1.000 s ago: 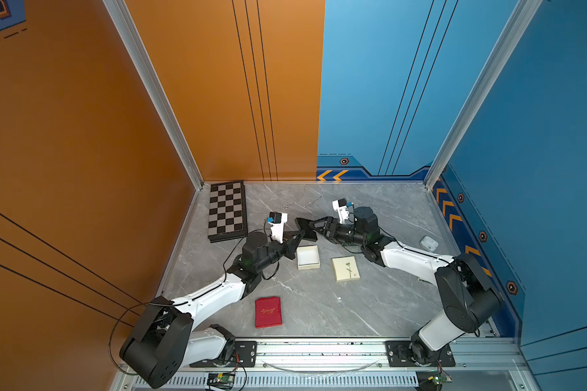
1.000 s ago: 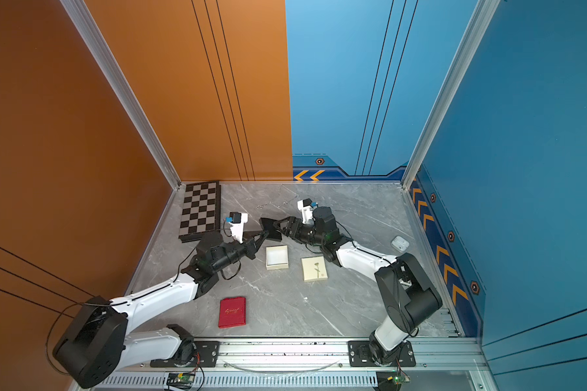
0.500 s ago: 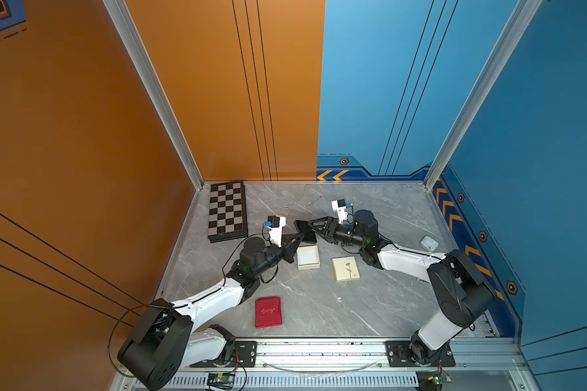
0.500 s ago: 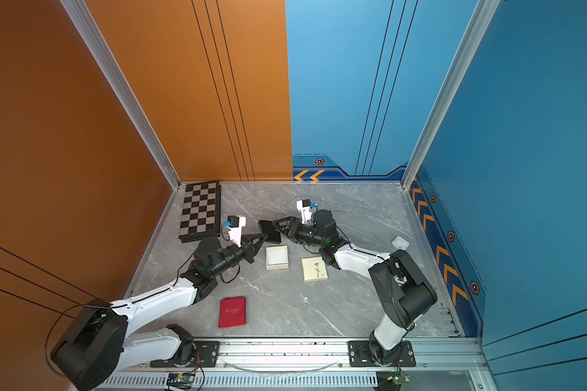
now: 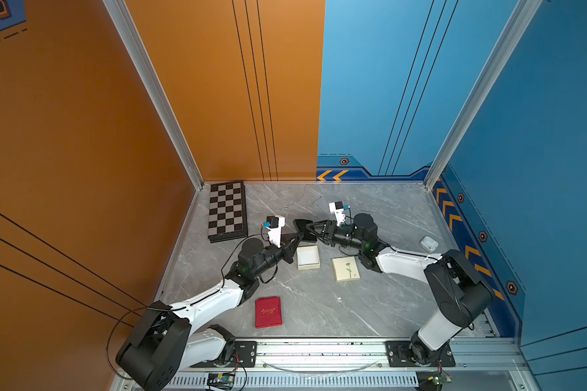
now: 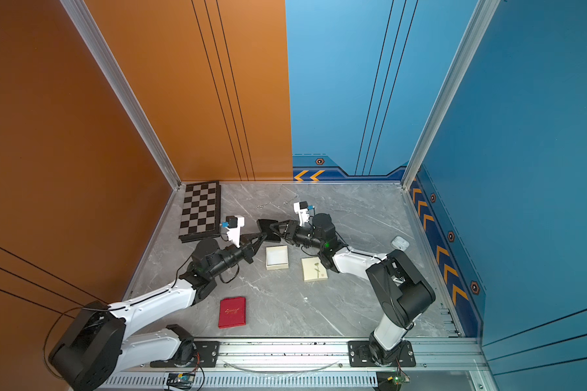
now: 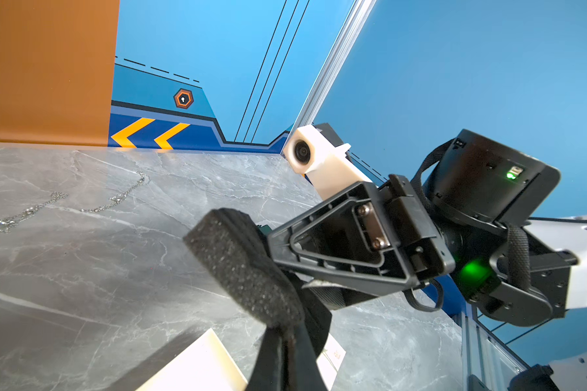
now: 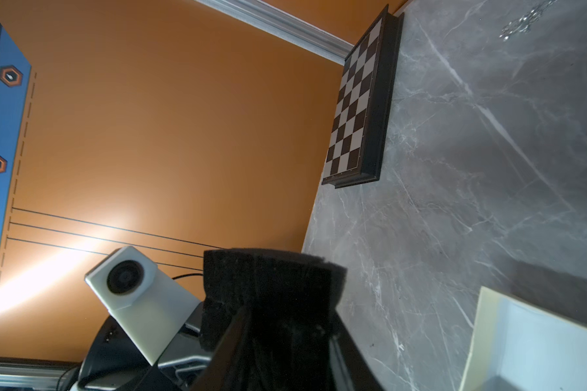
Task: Take the necklace out of the lift-off lid jewelry box
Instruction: Place the inner lining in the jewelry box.
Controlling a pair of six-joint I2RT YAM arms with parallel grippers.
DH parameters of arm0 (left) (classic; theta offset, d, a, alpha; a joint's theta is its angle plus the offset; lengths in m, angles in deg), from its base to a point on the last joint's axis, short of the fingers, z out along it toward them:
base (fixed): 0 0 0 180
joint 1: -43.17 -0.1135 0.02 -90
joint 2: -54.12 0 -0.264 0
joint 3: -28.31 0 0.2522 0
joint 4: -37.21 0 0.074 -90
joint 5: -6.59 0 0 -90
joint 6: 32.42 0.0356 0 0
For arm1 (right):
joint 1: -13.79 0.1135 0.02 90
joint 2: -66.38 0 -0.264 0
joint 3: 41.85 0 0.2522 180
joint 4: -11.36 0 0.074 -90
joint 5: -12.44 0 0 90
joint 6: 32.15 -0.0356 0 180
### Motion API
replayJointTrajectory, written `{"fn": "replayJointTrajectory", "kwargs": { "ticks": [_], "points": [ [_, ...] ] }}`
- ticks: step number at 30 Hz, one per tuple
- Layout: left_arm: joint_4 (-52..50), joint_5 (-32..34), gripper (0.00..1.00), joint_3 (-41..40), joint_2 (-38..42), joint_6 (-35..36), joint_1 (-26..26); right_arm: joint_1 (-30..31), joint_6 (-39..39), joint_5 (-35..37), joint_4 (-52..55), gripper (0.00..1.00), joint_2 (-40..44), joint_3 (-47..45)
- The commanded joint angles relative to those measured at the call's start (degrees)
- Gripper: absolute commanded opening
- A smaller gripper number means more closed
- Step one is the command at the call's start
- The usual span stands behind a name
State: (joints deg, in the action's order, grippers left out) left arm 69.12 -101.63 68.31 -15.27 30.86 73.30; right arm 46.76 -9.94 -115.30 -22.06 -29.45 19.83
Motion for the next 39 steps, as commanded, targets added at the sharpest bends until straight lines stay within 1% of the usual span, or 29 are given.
{"fn": "replayJointTrajectory", "kwargs": {
  "ticks": [1,5,6,7,8,9,11,13,17,22,25,30,39],
  "points": [
    [0.8,0.0,0.00,-0.5,-1.2,1.1,0.4,0.4,-1.6,-1.3,-4.2,0.18,-0.5,-1.1],
    [0.9,0.4,0.00,-0.3,-2.0,0.2,0.0,0.3,-0.1,0.1,-2.0,0.07,0.6,-1.6],
    [0.9,0.5,0.02,-0.2,-2.2,-0.4,-0.2,0.3,0.3,0.4,-1.3,0.05,0.9,-1.7],
    [0.9,0.3,0.10,-0.2,-2.3,-0.7,-0.5,0.4,0.8,0.8,-0.2,0.04,1.3,-1.7],
    [0.9,0.2,0.25,-0.3,-2.3,-1.2,-0.8,0.5,1.6,1.5,1.2,0.04,1.7,-1.7],
    [0.8,0.0,0.34,-0.5,-2.2,-1.4,-1.1,0.5,2.3,2.3,2.8,0.04,2.2,-1.9],
    [0.8,-0.4,0.42,-1.6,-1.1,-1.5,-2.4,0.9,5.0,4.5,7.8,0.03,3.5,-2.0],
    [0.7,1.0,0.46,-3.3,0.6,-2.2,-4.3,1.3,7.3,6.4,12.1,0.03,4.5,-2.0],
    [-2.6,0.8,0.47,-4.4,4.3,-2.2,-7.3,2.3,10.9,9.8,18.7,0.03,5.5,-1.8],
    [-10.8,2.0,0.45,-1.6,6.2,-0.5,-7.6,3.6,13.7,13.9,24.3,0.02,4.4,-0.9],
    [-18.3,3.0,0.42,1.7,5.3,0.7,-7.4,4.3,15.4,16.2,27.4,0.02,2.9,0.2],
    [-27.6,5.2,0.39,5.8,3.5,1.8,-6.6,4.9,16.1,17.7,27.7,0.01,0.3,1.2],
    [-33.8,5.8,0.36,10.0,-3.9,2.3,-2.8,4.9,17.5,18.7,29.7,0.01,-2.8,3.3]
  ]
}}
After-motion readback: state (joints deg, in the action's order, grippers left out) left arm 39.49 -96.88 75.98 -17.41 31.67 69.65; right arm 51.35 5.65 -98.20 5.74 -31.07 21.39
